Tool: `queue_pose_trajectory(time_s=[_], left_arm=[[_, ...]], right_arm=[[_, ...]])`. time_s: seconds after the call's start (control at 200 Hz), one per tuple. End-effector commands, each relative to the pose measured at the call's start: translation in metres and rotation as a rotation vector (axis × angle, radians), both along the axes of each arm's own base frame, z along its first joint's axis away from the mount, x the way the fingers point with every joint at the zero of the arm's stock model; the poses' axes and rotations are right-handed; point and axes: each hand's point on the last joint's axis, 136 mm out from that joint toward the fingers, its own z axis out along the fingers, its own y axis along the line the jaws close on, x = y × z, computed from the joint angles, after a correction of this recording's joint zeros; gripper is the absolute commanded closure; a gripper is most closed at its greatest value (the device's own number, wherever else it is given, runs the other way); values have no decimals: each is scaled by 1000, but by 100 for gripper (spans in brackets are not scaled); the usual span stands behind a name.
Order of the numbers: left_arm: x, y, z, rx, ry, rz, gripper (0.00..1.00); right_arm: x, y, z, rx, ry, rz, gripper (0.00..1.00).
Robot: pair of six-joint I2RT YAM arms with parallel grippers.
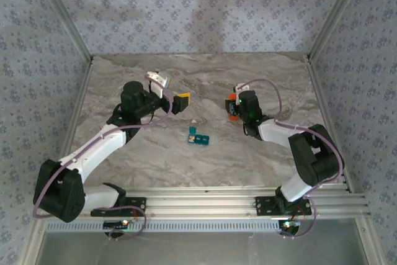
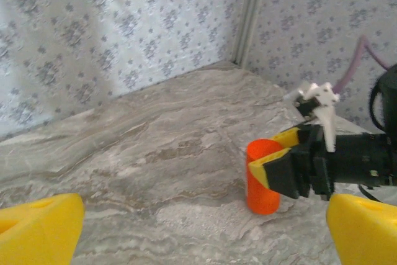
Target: Sort the pills into containers
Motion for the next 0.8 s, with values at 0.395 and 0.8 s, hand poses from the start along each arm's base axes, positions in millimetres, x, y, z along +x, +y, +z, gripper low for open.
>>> queue_pose_trajectory(time_s=[0.395, 0.8], left_arm=[[27, 56, -1, 12, 55, 403, 1], [46, 50, -35, 115, 146, 403, 1]], right_arm=[[-7, -12, 19, 85, -79, -71, 39], [-30, -5, 91, 223, -91, 28, 25]])
